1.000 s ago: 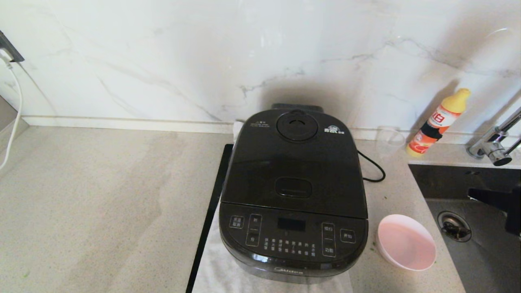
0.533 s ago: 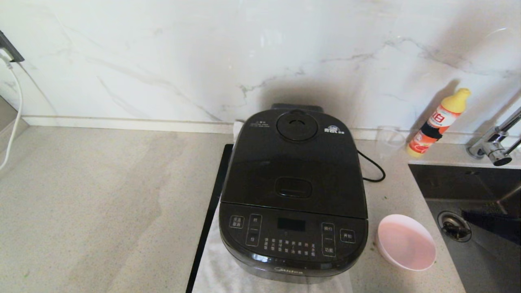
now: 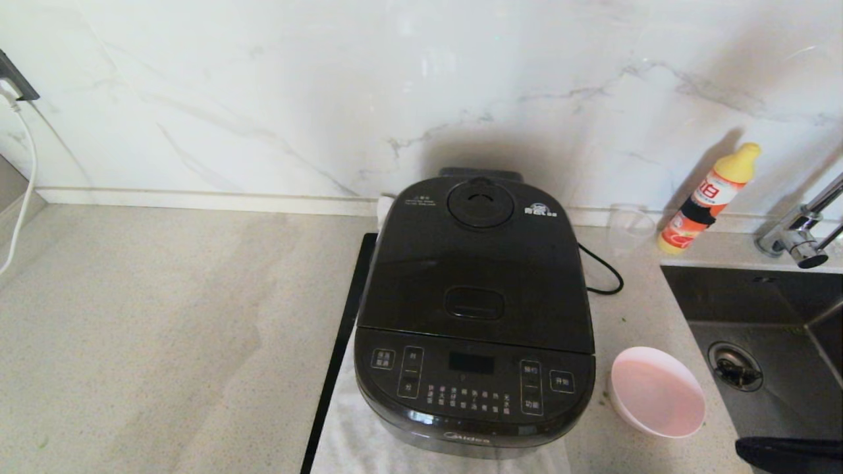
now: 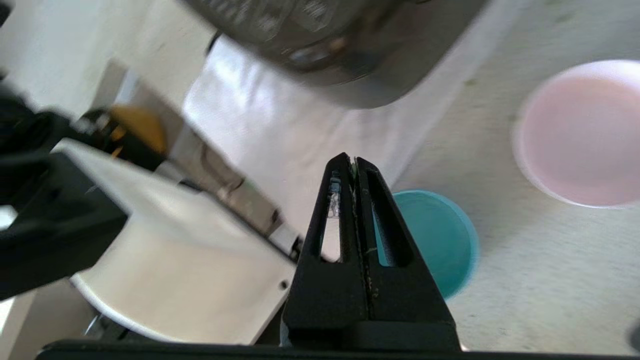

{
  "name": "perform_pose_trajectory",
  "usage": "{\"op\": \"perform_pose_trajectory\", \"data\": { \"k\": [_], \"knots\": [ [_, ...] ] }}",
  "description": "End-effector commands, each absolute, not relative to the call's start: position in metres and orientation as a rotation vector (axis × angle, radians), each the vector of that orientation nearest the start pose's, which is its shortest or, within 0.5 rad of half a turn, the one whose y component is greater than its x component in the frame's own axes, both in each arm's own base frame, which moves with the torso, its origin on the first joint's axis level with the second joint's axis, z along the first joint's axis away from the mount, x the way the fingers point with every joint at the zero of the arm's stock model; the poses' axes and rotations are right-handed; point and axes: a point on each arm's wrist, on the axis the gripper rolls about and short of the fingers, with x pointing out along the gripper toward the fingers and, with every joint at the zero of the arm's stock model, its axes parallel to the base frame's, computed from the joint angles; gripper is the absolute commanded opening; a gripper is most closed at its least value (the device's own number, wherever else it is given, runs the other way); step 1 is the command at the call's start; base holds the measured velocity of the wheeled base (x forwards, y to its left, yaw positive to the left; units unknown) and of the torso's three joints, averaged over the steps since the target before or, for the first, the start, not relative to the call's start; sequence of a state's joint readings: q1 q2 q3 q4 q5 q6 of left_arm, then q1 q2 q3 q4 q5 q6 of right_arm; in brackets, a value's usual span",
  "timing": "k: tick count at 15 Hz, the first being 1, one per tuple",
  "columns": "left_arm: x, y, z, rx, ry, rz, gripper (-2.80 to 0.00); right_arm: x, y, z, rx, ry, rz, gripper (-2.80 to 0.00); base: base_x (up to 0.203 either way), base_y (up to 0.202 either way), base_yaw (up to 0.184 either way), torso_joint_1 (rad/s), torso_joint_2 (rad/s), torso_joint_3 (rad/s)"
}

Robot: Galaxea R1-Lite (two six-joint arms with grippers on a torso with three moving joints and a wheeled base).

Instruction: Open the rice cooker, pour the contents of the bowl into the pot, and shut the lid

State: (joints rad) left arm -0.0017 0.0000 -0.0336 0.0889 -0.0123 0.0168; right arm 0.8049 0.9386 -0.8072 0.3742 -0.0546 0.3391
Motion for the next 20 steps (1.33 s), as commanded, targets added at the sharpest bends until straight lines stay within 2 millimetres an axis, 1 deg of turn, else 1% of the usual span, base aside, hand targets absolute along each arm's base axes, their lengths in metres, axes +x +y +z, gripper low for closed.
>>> {"op": "perform_pose_trajectory", "data": {
  "k": [1, 6, 8, 14, 17, 20],
  "knots": [
    [-0.026, 0.0, 0.076, 0.017, 0.055, -0.014, -2.8, 0.072, 0.08, 0.24, 0.081, 0.631, 0.683, -2.8, 0.0, 0.0, 0.0, 0.0, 0.0, 0.0],
    [-0.026, 0.0, 0.076, 0.017, 0.055, -0.014, -2.8, 0.09, 0.109, 0.239, 0.082, 0.644, 0.726, -2.8, 0.0, 0.0, 0.0, 0.0, 0.0, 0.0],
    [-0.026, 0.0, 0.076, 0.017, 0.055, -0.014, -2.8, 0.091, 0.115, 0.243, 0.085, 0.637, 0.749, -2.8, 0.0, 0.0, 0.0, 0.0, 0.0, 0.0],
    [-0.026, 0.0, 0.076, 0.017, 0.055, -0.014, -2.8, 0.104, 0.139, 0.233, 0.056, 0.685, 0.766, -2.8, 0.0, 0.0, 0.0, 0.0, 0.0, 0.0],
    [-0.026, 0.0, 0.076, 0.017, 0.057, -0.014, -2.8, 0.107, 0.143, 0.236, 0.084, 0.686, 0.76, -2.8, 0.0, 0.0, 0.0, 0.0, 0.0, 0.0],
    [-0.026, 0.0, 0.076, 0.017, 0.055, -0.014, -2.8, 0.114, 0.151, 0.235, 0.091, 0.68, 0.758, -2.8, 0.0, 0.0, 0.0, 0.0, 0.0, 0.0]
  ]
}}
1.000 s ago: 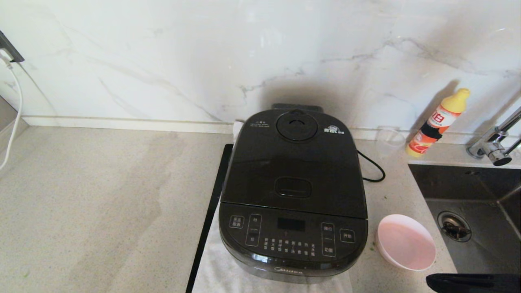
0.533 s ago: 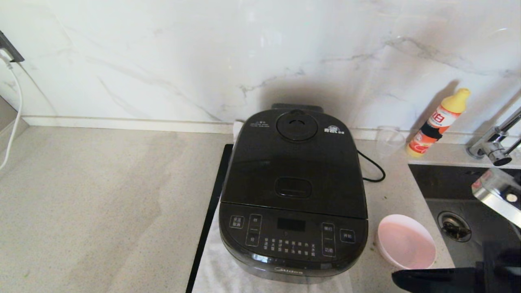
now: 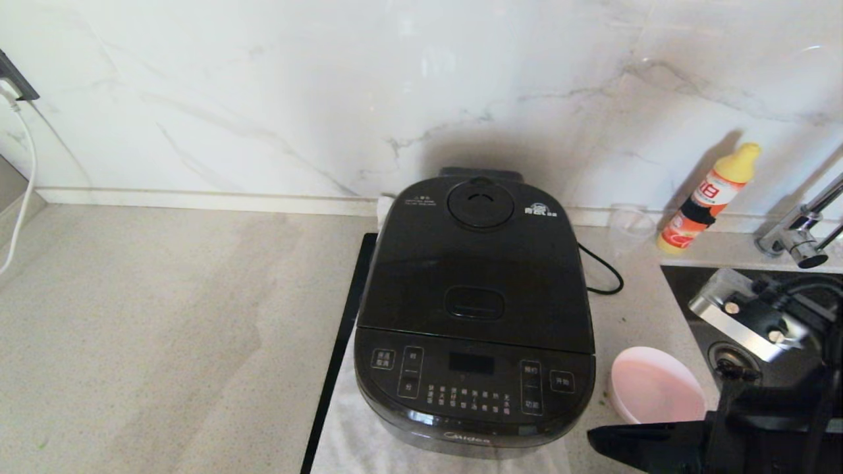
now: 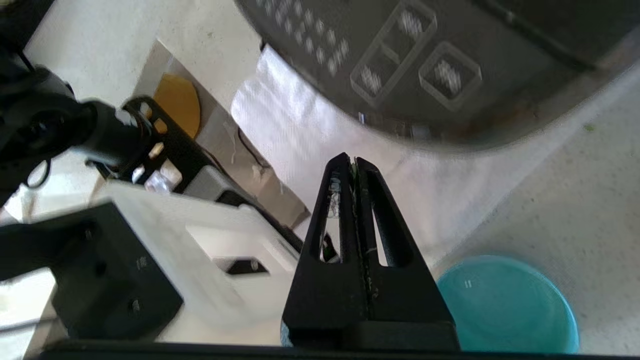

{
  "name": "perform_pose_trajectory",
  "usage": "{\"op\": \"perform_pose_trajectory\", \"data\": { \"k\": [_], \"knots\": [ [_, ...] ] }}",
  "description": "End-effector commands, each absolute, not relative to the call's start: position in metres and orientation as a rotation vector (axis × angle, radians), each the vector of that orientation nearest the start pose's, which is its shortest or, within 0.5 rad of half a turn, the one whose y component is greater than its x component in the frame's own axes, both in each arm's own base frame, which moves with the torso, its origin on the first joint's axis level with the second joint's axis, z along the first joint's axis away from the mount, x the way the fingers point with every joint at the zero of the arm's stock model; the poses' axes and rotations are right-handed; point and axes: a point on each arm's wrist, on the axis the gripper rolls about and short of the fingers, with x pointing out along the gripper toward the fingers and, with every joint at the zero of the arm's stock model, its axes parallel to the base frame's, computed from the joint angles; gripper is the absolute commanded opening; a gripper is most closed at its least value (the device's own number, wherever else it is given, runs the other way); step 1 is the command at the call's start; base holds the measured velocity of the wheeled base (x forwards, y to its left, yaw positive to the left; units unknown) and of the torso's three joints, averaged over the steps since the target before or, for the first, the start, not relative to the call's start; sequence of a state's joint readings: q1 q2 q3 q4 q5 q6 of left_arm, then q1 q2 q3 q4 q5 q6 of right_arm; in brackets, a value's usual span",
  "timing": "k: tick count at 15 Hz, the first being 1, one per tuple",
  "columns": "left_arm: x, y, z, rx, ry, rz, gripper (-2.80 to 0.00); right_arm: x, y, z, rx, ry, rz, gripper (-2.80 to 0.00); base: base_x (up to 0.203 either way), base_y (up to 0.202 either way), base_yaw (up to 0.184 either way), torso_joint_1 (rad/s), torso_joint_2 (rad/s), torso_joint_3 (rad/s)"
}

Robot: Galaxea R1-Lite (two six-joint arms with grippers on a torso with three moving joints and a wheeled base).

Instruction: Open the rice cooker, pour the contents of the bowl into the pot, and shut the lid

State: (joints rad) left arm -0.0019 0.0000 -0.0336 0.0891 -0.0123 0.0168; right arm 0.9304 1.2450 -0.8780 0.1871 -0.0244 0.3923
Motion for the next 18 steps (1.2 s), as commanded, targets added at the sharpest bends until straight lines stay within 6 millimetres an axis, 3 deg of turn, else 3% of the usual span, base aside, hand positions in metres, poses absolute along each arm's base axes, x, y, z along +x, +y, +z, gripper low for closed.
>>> {"op": "perform_pose_trajectory", "data": {
  "k": [1, 10, 18],
  "knots": [
    [-0.026, 0.0, 0.076, 0.017, 0.055, -0.014, -2.8, 0.115, 0.153, 0.238, 0.096, 0.672, 0.763, -2.8, 0.0, 0.0, 0.0, 0.0, 0.0, 0.0],
    [-0.026, 0.0, 0.076, 0.017, 0.055, -0.014, -2.8, 0.144, 0.146, 0.247, 0.167, 0.668, 0.712, -2.8, 0.0, 0.0, 0.0, 0.0, 0.0, 0.0],
    [-0.026, 0.0, 0.076, 0.017, 0.055, -0.014, -2.8, 0.166, 0.145, 0.24, 0.2, 0.685, 0.685, -2.8, 0.0, 0.0, 0.0, 0.0, 0.0, 0.0]
  ]
}}
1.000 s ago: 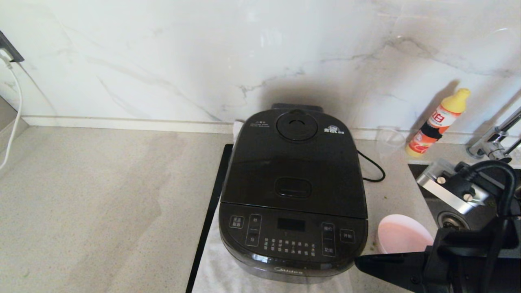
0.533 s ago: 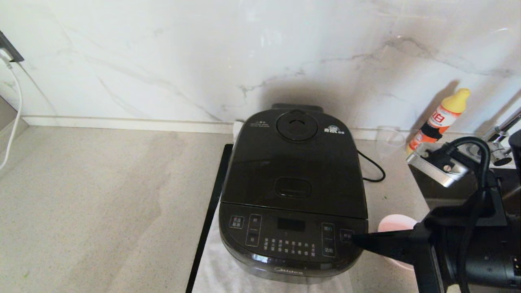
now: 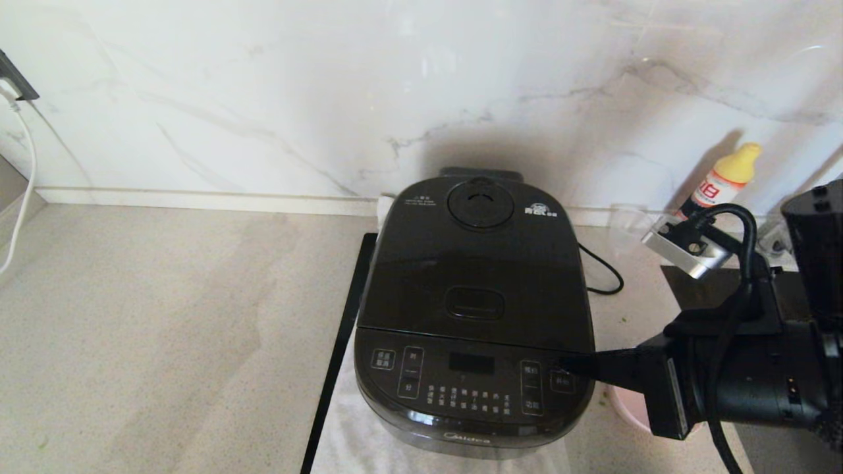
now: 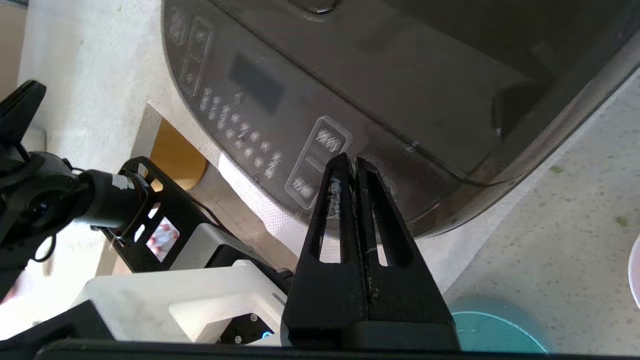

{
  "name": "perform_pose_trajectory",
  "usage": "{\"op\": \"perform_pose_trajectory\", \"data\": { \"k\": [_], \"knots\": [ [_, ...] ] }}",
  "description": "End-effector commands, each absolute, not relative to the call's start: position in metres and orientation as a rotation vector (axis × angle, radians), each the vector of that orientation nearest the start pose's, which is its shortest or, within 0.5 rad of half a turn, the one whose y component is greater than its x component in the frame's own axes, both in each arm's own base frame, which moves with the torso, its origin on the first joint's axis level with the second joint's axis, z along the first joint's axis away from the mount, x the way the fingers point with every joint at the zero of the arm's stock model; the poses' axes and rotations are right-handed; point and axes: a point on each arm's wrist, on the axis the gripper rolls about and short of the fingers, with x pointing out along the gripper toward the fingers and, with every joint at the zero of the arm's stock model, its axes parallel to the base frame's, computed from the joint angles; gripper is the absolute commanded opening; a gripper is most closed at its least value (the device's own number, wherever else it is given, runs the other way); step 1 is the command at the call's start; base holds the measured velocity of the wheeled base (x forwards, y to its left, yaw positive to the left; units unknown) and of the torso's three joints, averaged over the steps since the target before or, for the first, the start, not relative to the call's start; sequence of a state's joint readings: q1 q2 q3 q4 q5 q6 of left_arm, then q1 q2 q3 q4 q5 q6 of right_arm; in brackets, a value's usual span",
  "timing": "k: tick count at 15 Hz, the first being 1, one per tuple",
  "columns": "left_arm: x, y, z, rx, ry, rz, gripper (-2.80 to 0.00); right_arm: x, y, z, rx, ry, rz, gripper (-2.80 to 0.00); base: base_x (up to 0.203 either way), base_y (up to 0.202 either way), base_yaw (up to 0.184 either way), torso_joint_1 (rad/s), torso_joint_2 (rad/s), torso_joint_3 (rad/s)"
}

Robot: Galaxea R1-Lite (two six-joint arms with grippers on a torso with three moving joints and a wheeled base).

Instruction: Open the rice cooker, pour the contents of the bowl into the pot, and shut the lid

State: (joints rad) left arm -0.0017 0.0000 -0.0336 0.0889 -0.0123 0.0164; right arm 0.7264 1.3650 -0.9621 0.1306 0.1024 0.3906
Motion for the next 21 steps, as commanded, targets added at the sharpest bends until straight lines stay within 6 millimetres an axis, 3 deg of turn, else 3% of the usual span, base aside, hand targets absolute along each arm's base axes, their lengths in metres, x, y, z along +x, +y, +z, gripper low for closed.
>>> {"op": "perform_pose_trajectory", "data": {
  "k": [1, 21],
  "knots": [
    [-0.026, 0.0, 0.076, 0.017, 0.056, -0.014, -2.8, 0.168, 0.144, 0.239, 0.204, 0.69, 0.686, -2.8, 0.0, 0.0, 0.0, 0.0, 0.0, 0.0],
    [-0.026, 0.0, 0.076, 0.017, 0.055, -0.014, -2.8, 0.168, 0.157, 0.214, 0.159, 0.791, 0.697, -2.8, 0.0, 0.0, 0.0, 0.0, 0.0, 0.0]
  ]
}}
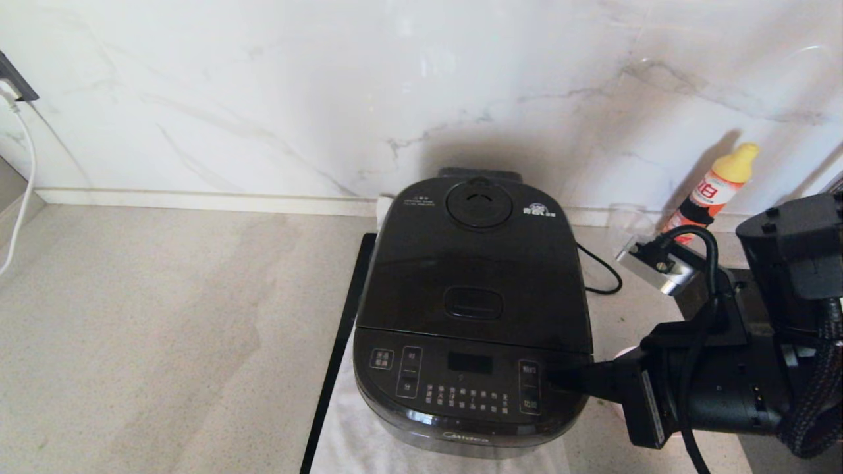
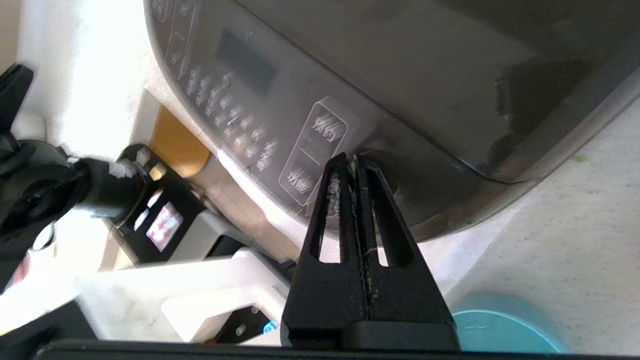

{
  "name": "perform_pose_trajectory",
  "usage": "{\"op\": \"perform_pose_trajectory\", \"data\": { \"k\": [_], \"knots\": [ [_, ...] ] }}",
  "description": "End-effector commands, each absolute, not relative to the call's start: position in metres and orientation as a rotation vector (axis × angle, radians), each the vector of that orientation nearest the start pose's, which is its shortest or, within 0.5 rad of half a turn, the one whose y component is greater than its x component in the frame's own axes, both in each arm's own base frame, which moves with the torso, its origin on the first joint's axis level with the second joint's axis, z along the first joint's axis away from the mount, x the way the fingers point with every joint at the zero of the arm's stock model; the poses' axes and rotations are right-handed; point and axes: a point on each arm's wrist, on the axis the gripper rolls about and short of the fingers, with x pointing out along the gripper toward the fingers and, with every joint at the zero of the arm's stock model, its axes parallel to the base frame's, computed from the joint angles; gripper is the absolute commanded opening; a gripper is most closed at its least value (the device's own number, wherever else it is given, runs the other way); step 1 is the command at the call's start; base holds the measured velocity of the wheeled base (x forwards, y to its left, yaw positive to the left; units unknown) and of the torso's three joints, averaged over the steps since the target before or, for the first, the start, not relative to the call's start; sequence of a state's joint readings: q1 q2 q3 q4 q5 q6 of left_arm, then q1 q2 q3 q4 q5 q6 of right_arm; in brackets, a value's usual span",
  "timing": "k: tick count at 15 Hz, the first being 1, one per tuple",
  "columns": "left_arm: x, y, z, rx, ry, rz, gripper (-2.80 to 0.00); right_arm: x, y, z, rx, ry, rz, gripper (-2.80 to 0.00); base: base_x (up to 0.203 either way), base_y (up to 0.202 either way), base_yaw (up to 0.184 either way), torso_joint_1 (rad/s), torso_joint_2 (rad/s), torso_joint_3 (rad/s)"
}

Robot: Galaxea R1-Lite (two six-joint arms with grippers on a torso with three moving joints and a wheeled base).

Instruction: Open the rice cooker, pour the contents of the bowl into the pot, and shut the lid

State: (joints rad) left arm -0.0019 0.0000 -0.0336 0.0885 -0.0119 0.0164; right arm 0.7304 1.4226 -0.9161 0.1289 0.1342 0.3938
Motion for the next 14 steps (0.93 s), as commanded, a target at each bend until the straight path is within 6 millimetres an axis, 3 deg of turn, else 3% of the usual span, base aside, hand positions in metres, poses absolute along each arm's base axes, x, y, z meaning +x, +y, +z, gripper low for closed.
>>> {"op": "perform_pose_trajectory", "data": {
  "k": [1, 14],
  "knots": [
    [-0.0256, -0.0002, 0.0757, 0.017, 0.055, -0.015, -2.8, 0.1671, 0.1576, 0.214, 0.157, 0.793, 0.702, -2.8, 0.0, 0.0, 0.0, 0.0, 0.0, 0.0],
    [-0.0256, -0.0002, 0.0757, 0.017, 0.055, -0.014, -2.8, 0.1682, 0.1609, 0.2081, 0.163, 0.773, 0.715, -2.8, 0.0, 0.0, 0.0, 0.0, 0.0, 0.0]
  ]
}}
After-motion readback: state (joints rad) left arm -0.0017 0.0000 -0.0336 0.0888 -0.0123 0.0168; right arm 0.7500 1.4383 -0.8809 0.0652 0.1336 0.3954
